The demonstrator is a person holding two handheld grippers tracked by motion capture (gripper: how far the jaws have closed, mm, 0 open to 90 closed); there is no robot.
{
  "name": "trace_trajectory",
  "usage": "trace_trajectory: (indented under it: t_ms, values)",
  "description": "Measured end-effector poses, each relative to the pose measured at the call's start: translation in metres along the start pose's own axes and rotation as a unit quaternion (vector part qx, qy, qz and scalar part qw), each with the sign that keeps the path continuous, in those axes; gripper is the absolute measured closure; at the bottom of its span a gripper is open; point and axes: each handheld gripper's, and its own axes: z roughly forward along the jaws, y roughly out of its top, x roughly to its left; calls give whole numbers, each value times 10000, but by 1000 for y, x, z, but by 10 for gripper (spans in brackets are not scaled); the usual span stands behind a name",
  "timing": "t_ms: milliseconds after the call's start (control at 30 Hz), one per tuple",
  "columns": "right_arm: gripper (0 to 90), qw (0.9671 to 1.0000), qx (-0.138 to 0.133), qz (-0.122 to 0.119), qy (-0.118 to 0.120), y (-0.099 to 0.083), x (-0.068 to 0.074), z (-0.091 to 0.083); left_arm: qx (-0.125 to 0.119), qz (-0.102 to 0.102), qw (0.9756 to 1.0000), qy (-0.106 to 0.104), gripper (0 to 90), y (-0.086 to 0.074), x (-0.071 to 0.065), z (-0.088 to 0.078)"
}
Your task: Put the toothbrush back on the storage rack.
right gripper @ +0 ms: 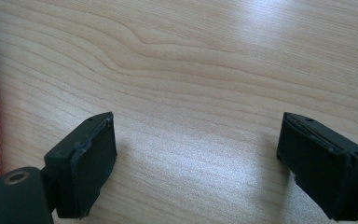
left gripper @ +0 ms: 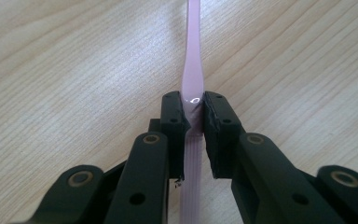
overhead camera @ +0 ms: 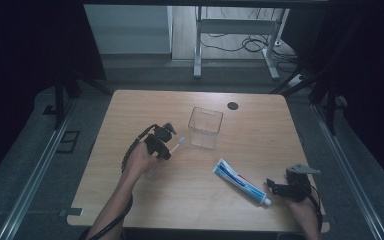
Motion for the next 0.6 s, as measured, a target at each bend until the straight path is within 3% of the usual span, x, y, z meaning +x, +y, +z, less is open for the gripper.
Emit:
trace_trajectory:
  t_ms: [167, 333, 600]
  values:
    - [114, 10000, 0, 2, -1, 0, 0, 0, -275, -46, 9996, -39, 789, -1, 0, -9]
    - [114, 10000, 2, 4, -1, 0, 0, 0, -386, 30, 9992, -37, 789, -1, 1, -17]
    - [114, 10000, 3, 1, 2, 0, 0, 0, -800, 57, 9967, -91, 789, 1, 3, -34]
